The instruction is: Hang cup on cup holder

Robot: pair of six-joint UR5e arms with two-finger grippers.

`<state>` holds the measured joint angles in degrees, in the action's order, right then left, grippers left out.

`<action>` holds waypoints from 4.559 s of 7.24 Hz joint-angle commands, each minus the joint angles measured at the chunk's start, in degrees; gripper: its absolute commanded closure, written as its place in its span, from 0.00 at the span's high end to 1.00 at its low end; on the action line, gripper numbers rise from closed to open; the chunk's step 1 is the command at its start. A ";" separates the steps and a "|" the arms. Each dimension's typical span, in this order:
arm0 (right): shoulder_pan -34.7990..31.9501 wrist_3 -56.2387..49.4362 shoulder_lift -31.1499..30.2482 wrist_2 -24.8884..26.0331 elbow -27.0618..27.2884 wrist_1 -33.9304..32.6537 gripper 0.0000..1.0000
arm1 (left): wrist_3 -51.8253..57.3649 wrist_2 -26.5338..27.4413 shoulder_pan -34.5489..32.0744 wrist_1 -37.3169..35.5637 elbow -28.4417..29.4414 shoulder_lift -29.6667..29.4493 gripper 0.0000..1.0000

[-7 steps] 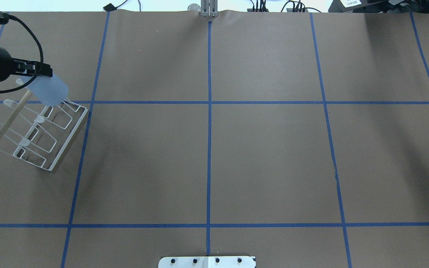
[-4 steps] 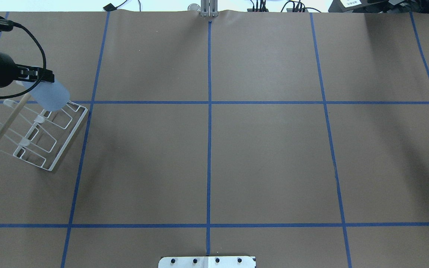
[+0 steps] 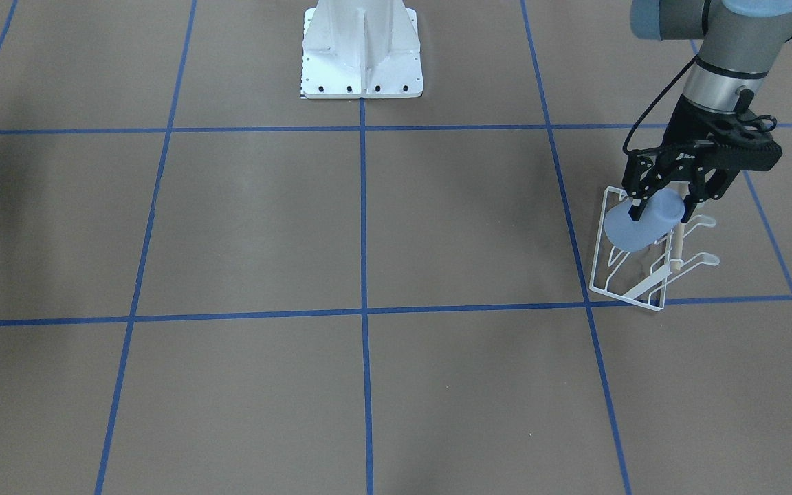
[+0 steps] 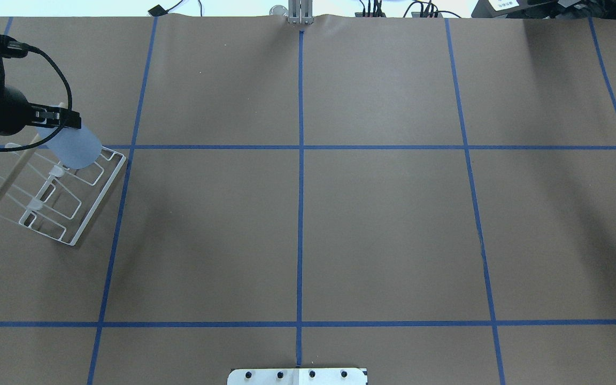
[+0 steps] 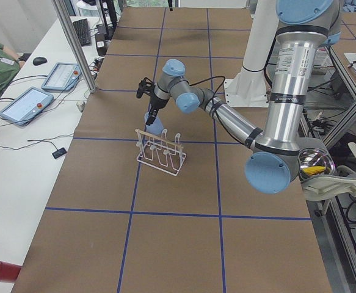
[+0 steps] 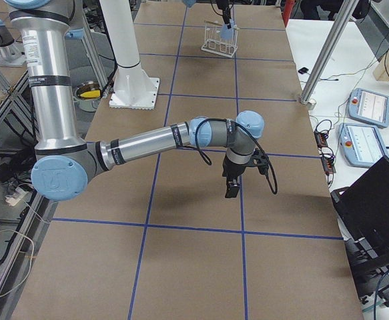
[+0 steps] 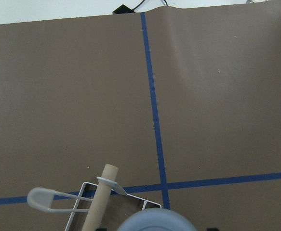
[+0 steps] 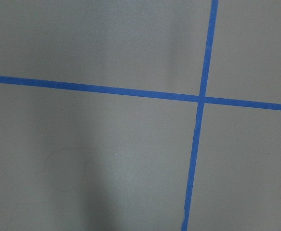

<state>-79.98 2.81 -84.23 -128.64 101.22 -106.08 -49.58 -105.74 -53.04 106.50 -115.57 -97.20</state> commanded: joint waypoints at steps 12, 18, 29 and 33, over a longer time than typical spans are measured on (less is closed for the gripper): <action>-4.65 -0.09 -1.11 -1.62 0.38 0.08 1.00 | 28.99 -18.27 -19.17 -10.76 1.40 4.09 0.98; -9.84 -2.45 -5.50 -1.62 -0.23 0.79 1.00 | 43.33 -18.63 -30.36 -11.40 9.48 14.58 0.99; -9.84 -3.60 -7.00 -3.29 -6.21 11.51 1.00 | 43.51 -29.16 -34.32 -11.58 10.89 19.77 0.98; -9.84 -3.60 -6.74 -3.55 -6.21 11.51 1.00 | 43.51 -29.18 -34.41 -11.58 12.29 18.63 0.98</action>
<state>-89.82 -0.79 -91.07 -132.16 95.01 -94.57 -6.06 -134.87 -87.37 94.92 -104.00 -78.10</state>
